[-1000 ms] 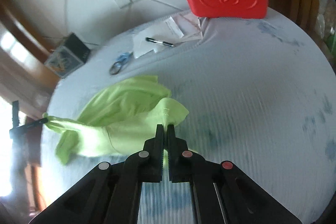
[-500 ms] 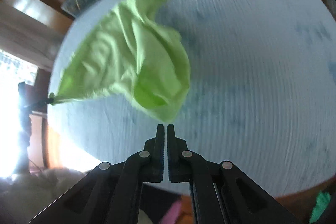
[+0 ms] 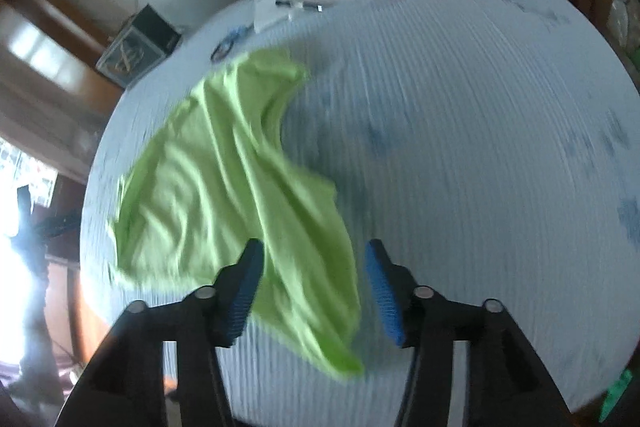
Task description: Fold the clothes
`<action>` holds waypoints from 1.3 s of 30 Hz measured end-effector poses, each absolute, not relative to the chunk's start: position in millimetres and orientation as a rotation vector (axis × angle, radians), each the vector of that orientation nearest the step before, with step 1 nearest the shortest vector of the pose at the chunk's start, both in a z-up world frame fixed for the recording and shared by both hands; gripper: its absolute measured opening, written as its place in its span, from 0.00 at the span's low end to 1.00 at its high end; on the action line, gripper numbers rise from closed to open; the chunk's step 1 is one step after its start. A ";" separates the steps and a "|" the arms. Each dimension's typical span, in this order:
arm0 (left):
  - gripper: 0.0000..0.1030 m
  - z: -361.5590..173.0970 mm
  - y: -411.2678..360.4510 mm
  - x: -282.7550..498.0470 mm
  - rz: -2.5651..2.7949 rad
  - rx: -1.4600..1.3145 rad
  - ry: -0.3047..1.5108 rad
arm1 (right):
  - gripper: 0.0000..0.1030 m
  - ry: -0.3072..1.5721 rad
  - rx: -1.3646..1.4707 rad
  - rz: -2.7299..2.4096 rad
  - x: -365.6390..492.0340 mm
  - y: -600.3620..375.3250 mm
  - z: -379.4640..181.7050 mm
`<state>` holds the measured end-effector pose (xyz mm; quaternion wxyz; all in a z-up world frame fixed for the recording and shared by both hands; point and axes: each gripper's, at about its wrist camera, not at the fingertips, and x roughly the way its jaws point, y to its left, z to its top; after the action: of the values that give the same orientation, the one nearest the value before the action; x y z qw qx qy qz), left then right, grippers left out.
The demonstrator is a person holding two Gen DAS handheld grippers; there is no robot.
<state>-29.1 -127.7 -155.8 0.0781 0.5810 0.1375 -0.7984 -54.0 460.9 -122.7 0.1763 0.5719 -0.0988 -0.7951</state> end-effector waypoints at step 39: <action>0.08 -226.6 -148.1 -60.1 -2.327 1.774 0.418 | 0.31 0.159 1.749 -2.064 -65.4 398.5 -172.5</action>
<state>-60.1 -148.1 -226.6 0.0926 0.5975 0.1409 -0.7840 -65.4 398.5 -172.5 0.2142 0.6306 0.0572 -0.7438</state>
